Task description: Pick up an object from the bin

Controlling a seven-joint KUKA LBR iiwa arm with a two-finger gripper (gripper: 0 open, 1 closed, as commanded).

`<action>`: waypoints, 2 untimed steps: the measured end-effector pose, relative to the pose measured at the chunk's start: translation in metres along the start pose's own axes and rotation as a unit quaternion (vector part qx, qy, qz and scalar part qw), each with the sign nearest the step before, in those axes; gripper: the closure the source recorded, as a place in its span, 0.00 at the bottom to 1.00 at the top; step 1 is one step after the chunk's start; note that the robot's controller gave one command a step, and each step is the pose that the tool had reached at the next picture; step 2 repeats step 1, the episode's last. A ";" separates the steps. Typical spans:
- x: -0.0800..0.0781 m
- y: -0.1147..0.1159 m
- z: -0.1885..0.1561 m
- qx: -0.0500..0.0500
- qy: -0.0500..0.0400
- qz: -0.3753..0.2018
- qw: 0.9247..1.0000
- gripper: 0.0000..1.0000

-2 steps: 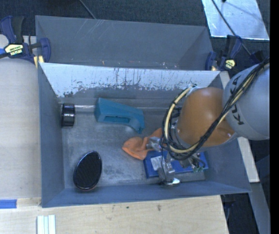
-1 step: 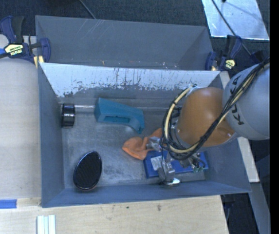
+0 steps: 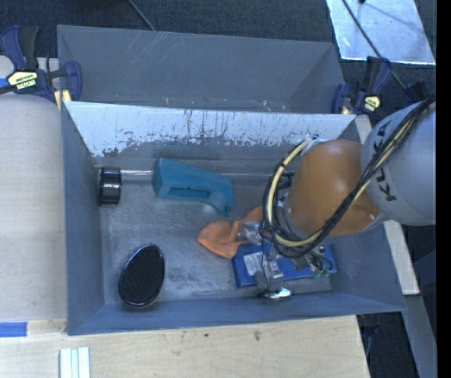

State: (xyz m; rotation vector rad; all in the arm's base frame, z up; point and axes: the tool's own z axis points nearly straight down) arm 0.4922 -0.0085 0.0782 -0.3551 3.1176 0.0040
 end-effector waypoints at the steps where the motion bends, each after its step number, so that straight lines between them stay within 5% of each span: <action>1: 0.000 0.000 -0.012 0.000 0.000 0.000 1.000 1.00; 2: 0.000 0.000 -0.012 0.000 0.000 0.000 1.000 1.00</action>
Offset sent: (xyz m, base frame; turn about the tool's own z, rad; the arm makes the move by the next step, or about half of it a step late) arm 0.0002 0.0001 0.0300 0.0000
